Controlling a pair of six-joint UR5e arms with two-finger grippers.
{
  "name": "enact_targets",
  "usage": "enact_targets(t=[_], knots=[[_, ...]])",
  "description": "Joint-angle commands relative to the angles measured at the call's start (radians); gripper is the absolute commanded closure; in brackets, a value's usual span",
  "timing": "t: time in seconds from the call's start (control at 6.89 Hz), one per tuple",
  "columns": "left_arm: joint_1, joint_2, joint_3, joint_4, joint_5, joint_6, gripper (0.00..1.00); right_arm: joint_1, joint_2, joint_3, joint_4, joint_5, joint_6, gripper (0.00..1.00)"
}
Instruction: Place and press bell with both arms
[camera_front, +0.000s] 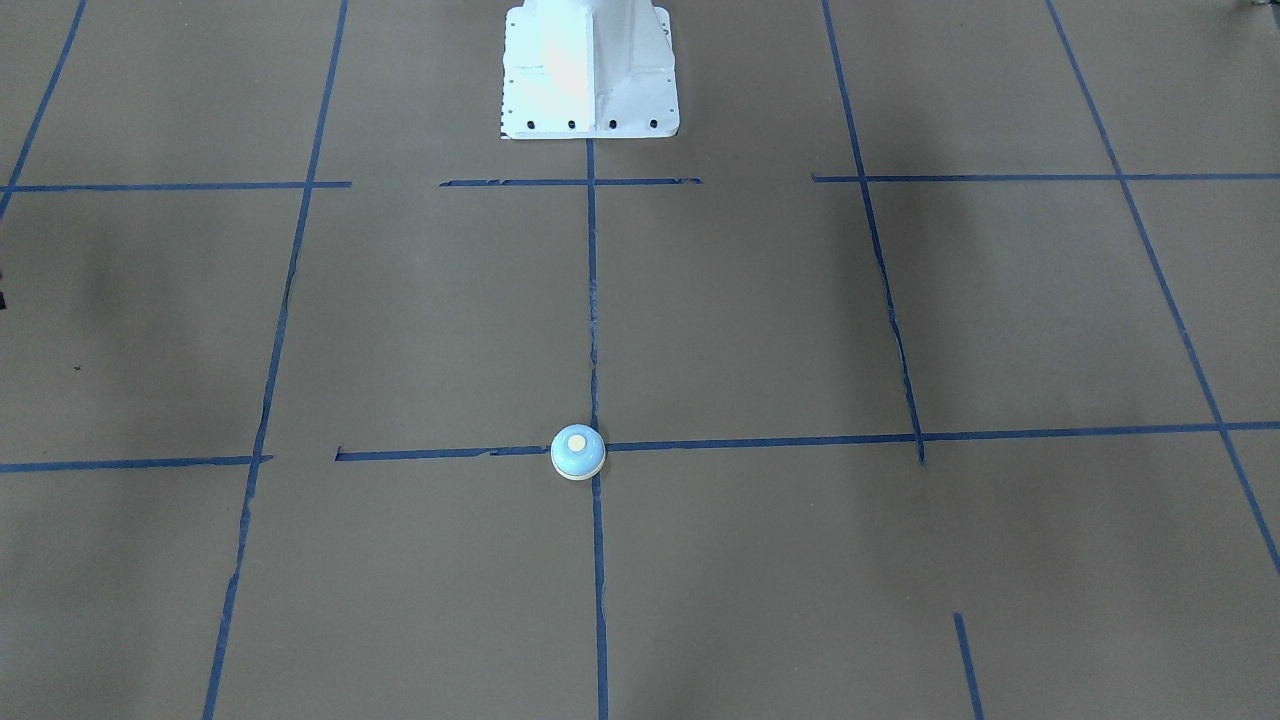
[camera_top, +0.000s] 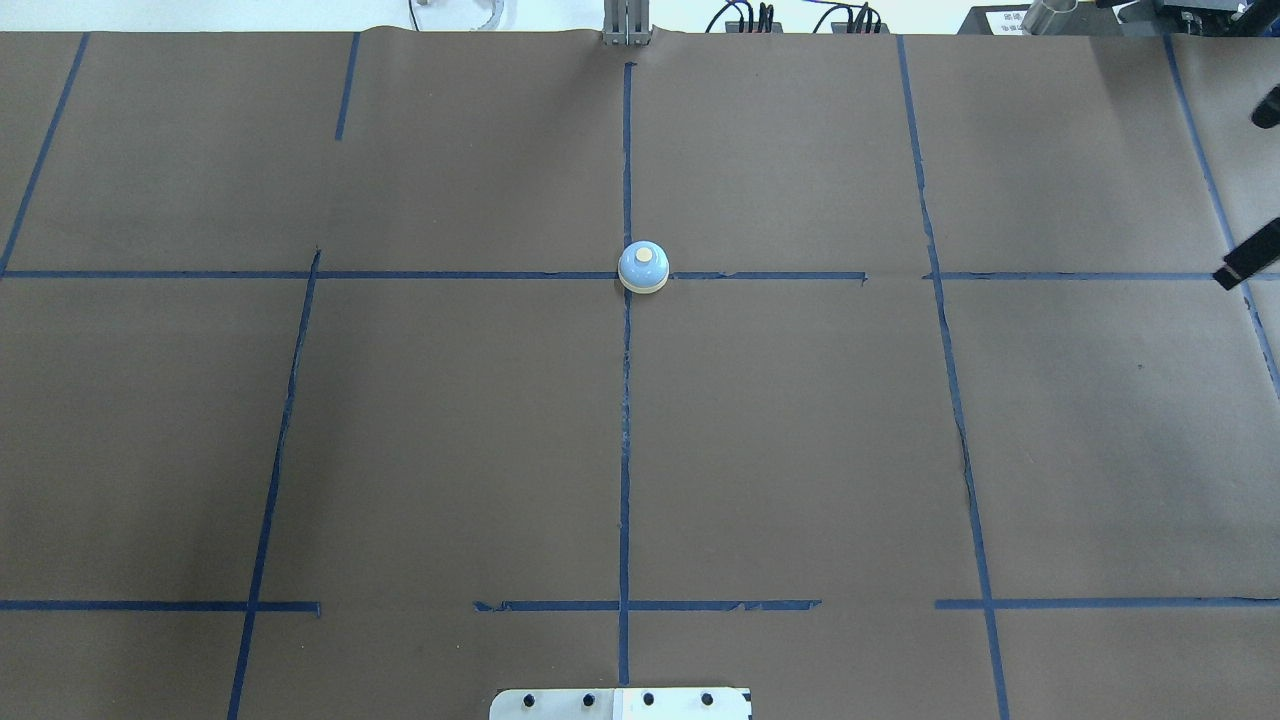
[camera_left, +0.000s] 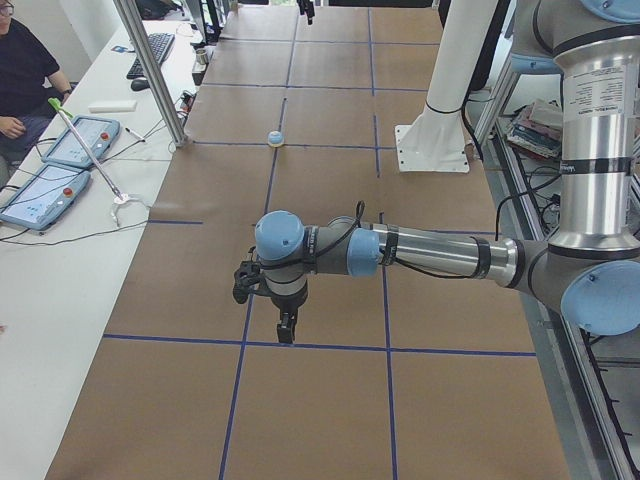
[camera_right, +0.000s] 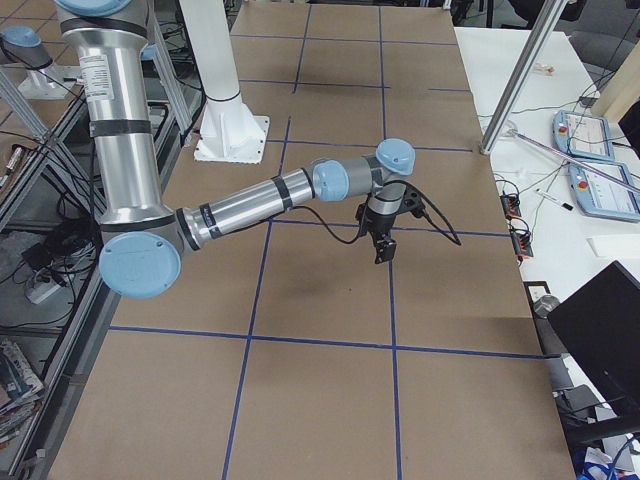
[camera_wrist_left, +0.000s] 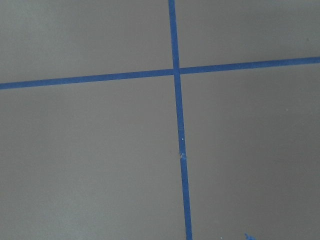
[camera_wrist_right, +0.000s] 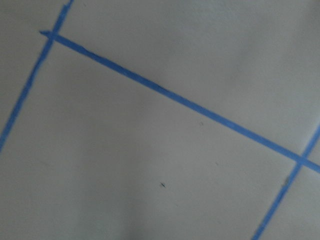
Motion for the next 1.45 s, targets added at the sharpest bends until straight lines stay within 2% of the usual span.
enact_targets(t=[0.0, 0.29, 0.58, 1.31], knots=[[-0.001, 0.021, -0.001, -0.002, 0.000, -0.001, 0.00, 0.168, -0.175, 0.003, 0.002, 0.015, -0.186, 0.00], [-0.004, 0.052, -0.039, 0.007, 0.006, -0.004, 0.00, 0.267, -0.253, -0.005, 0.000, 0.014, -0.169, 0.00], [-0.012, 0.116, -0.101, 0.004, 0.008, -0.002, 0.00, 0.267, -0.279, -0.002, 0.000, 0.084, -0.118, 0.00], [-0.010, 0.144, -0.106, 0.001, 0.009, -0.004, 0.00, 0.267, -0.279, -0.004, 0.002, 0.092, -0.113, 0.00]])
